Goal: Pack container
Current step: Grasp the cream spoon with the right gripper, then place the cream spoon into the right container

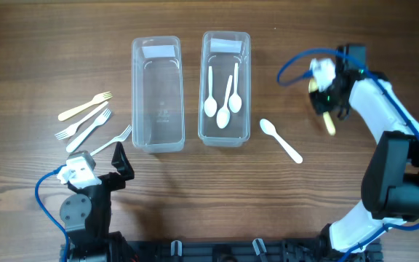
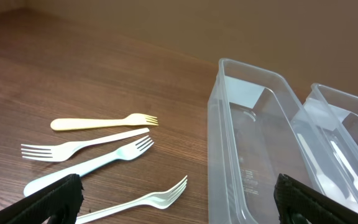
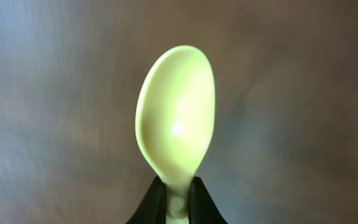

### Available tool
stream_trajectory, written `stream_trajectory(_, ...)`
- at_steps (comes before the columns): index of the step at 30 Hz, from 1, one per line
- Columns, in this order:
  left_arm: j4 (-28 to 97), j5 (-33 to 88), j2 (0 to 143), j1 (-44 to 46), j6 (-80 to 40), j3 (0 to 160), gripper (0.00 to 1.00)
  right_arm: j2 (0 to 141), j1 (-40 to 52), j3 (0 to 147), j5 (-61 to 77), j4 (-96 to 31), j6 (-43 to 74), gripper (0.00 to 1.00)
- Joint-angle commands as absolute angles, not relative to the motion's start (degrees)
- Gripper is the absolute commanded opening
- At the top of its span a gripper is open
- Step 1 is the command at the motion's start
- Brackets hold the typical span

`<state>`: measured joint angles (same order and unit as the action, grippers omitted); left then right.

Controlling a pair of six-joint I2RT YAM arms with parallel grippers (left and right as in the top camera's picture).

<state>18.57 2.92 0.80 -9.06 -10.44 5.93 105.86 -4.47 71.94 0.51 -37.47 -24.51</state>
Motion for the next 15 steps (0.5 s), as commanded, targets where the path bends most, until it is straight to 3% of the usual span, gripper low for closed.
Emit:
stream_trajectory(1,18.39,3.60,0.38,-8.84,-10.76,5.67,1.00,106.48,-1.69,81.10,0.30,-38.61,-14.15,0.04)
stream_trajectory(9,18.39,3.60,0.38,-8.84,-10.76,5.67,1.00,106.48,12.16,94.43,8.36,-43.77,-4.89,0.04)
stream_trajectory(15,18.39,3.60,0.38,-8.84,-10.76,5.67,1.00,106.48,21.78,94.76,9.13,-43.75,5.43,0.04)
